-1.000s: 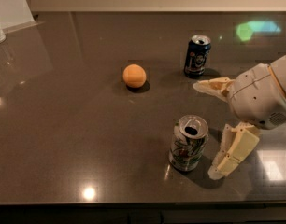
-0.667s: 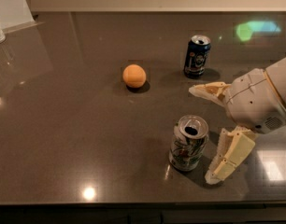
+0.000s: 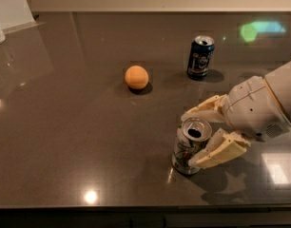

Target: Move 7up can near pepsi can

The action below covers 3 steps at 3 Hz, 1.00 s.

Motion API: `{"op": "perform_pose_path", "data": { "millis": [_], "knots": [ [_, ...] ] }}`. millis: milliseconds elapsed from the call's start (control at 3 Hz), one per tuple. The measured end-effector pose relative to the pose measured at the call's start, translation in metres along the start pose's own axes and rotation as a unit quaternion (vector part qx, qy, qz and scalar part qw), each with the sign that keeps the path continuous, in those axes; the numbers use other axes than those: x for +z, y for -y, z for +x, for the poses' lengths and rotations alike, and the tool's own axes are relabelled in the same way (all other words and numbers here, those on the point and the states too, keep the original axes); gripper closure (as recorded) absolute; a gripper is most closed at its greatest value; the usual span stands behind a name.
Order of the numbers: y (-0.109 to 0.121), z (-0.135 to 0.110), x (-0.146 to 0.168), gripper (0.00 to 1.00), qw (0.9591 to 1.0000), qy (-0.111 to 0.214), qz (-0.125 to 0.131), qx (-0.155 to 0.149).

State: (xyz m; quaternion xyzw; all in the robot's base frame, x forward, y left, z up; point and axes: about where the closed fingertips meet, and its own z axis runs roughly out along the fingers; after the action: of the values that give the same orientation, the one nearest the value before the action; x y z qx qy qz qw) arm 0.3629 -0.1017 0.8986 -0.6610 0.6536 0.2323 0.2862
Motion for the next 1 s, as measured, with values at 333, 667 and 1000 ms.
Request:
{"op": "perform_pose_path", "data": {
  "millis": [333,667,1000],
  "knots": [
    [0.002,-0.003,-0.008,0.62,0.9999,0.008,0.005,0.008],
    [0.025,0.0,-0.033,0.87,0.9984,-0.002,0.045,0.034],
    [0.063,0.012,-0.063,1.0,0.993,-0.024,0.089,0.073]
  ]
}}
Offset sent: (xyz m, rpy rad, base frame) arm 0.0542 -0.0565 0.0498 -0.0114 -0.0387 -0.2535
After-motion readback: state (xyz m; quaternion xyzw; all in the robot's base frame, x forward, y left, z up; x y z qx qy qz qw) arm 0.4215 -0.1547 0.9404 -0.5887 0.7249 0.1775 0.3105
